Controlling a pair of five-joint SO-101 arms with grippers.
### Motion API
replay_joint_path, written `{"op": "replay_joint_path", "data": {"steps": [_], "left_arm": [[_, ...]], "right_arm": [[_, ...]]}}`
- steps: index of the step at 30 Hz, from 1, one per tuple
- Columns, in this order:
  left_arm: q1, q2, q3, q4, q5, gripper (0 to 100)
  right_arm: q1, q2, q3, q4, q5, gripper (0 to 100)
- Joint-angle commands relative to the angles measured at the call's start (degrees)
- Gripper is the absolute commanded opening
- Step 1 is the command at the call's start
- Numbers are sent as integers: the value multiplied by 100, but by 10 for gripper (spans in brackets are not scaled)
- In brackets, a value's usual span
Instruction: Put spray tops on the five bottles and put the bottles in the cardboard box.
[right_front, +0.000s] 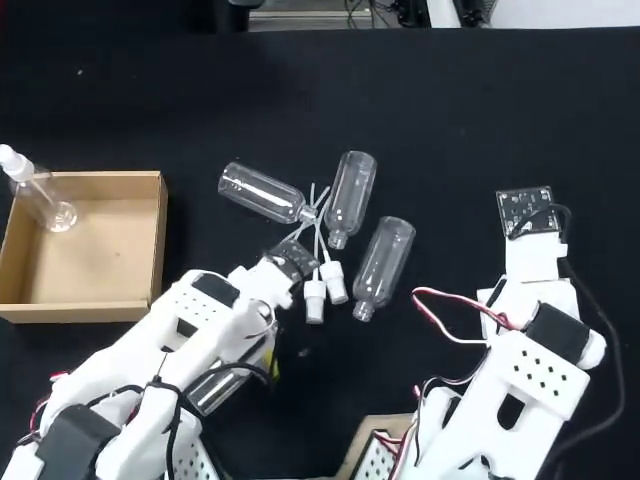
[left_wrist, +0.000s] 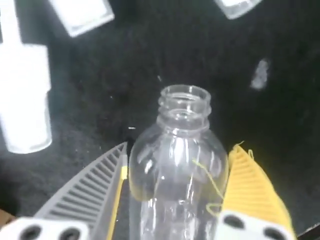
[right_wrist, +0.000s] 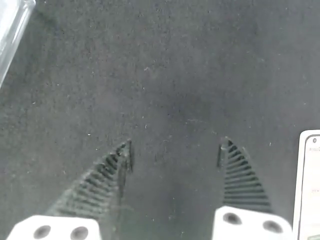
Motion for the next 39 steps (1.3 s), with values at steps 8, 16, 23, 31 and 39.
{"op": "replay_joint_path", "data": {"steps": [8, 16, 23, 31, 39], "left_arm": [[-400, -167, -92, -237, 211, 287], [-558, -1143, 136, -97, 202, 288], [-585, -1609, 716, -132, 193, 288], [-585, -1600, 927, -624, 9, 288], [-1077, -1600, 1015, -835, -35, 288]], "right_arm": [[97, -66, -40, -167, 44, 240], [97, -66, -40, -167, 44, 240], [97, -75, -57, -176, 26, 240], [97, -75, -48, -176, 26, 240], [88, -75, -57, -176, 26, 240]]}}
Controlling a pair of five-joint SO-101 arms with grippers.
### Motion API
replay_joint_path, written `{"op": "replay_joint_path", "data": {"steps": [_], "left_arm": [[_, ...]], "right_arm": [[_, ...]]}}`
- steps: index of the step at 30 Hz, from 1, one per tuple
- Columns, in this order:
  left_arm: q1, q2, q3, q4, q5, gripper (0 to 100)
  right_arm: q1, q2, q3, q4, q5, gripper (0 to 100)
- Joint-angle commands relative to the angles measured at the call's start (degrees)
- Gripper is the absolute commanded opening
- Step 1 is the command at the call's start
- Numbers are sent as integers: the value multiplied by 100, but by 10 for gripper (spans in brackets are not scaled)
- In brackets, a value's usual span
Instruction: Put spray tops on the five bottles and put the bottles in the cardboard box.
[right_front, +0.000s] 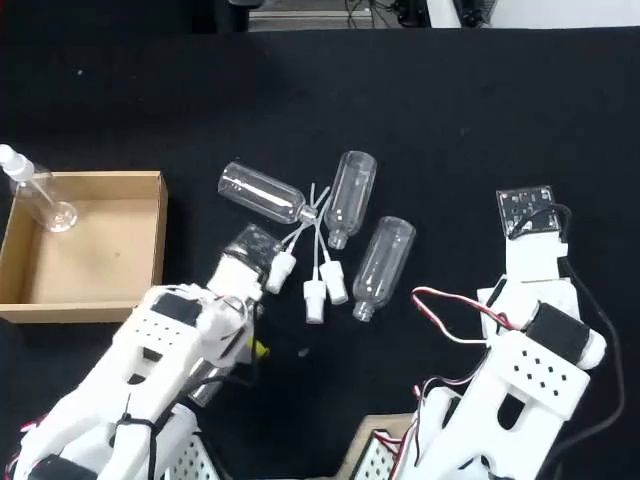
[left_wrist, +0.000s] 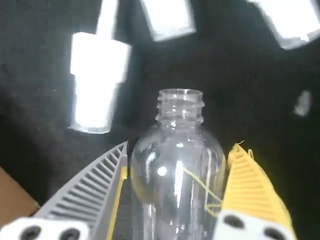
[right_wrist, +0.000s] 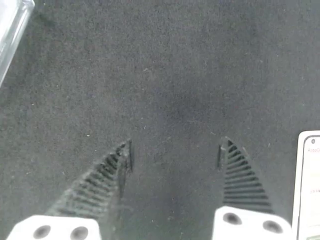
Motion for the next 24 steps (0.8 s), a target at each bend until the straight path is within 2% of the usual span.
{"op": "replay_joint_path", "data": {"steps": [1, 8, 13, 17, 21, 24], "left_arm": [[-198, -132, -31, -123, -62, 288], [-198, -123, -22, -88, -62, 272], [154, -132, 84, -79, -62, 26], [796, -202, 66, -62, -26, 62], [971, -202, -708, 818, -70, 31], [954, -202, -1279, 1705, -492, 30]], "right_arm": [[88, -75, -66, -141, 18, 240], [-308, -66, -40, -97, -9, 240], [-308, -75, -75, -105, -9, 240], [-484, -57, -154, -97, -18, 240], [-1055, -31, -444, 255, -378, 240], [-1556, -31, -813, 765, -448, 240]]}}
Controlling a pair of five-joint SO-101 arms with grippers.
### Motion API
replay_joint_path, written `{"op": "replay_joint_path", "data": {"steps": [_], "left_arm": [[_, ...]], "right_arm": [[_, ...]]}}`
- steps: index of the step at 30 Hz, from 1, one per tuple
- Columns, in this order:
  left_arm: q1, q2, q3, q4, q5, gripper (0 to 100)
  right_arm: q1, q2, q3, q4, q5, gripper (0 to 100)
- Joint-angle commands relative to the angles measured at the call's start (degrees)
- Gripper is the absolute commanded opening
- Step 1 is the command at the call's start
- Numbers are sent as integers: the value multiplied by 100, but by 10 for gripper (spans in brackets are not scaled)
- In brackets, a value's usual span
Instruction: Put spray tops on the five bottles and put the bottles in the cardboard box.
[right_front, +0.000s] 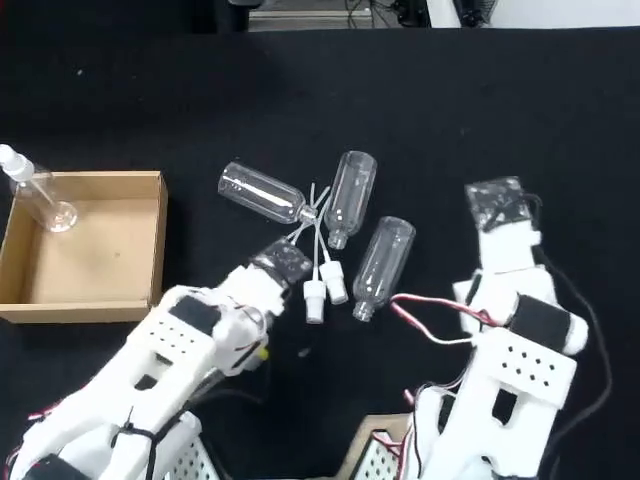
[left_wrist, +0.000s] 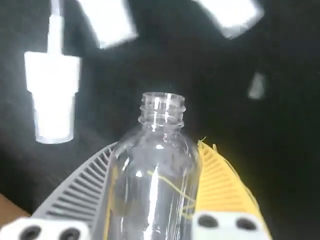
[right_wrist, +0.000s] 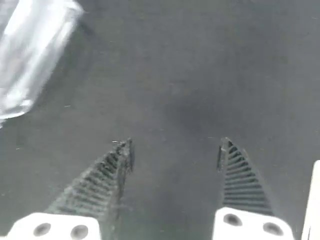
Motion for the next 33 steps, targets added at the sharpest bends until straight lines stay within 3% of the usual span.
{"op": "replay_joint_path", "data": {"steps": [1, 5, 13, 19, 22, 28, 33], "left_arm": [[40, -70, -980, 1178, -492, 30], [-136, -343, -752, 1134, -440, 30], [-374, -2251, 207, 1099, -396, 30], [-892, -3121, 505, 1169, -343, 29], [-919, -3174, 505, 1160, 18, 29], [-919, -3174, 479, 1160, 123, 29], [-927, -3182, 488, 1160, 132, 29]], "right_arm": [[-642, -31, -681, 527, -97, 240], [-1301, -31, -963, 941, -97, 240], [-2057, 585, -998, 1055, -18, 240], [-2734, 1851, -1393, 1046, 1037, 240], [-3042, 2158, -1956, 1029, 492, 240], [-4158, 2668, -2589, 1037, -1530, 240], [-4818, 3011, -2396, 176, -1653, 240]]}}
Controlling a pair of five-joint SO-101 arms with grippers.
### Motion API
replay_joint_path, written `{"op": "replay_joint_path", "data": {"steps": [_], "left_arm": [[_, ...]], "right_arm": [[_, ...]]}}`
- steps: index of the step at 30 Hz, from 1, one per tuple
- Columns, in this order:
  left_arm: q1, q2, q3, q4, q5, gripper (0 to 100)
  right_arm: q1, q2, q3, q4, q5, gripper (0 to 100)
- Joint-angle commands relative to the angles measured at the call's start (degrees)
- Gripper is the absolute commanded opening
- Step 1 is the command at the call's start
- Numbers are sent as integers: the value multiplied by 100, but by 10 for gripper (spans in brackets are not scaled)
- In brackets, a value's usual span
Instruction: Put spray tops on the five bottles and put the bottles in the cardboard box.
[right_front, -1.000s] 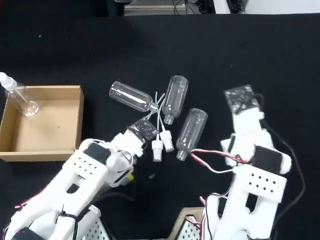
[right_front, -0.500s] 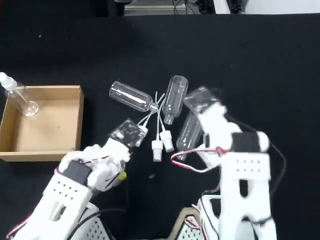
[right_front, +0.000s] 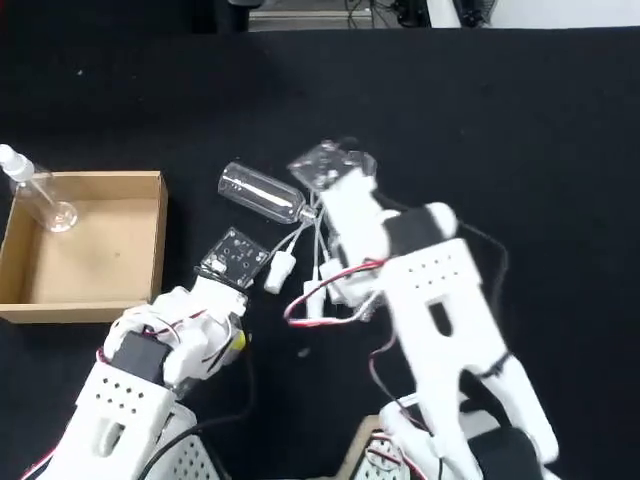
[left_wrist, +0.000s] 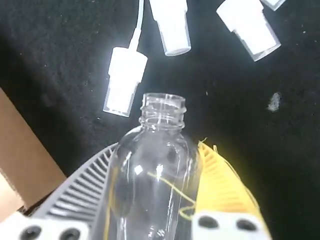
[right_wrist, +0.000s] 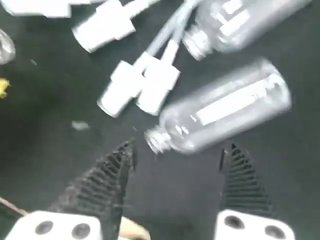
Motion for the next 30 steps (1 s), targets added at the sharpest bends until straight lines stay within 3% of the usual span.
{"op": "replay_joint_path", "data": {"steps": [1, 8, 15, 30], "left_arm": [[-84, -88, -110, 9, 70, 29], [-84, -79, -127, 9, 70, 29], [-84, -88, -127, 9, 70, 29], [-75, -105, -92, 9, 70, 29]], "right_arm": [[-281, 154, -119, -615, 167, 240], [-264, 470, -110, -141, 1046, 240], [-264, 1209, -13, -536, -536, 212], [-264, 1358, 1209, -2444, -642, 194]]}}
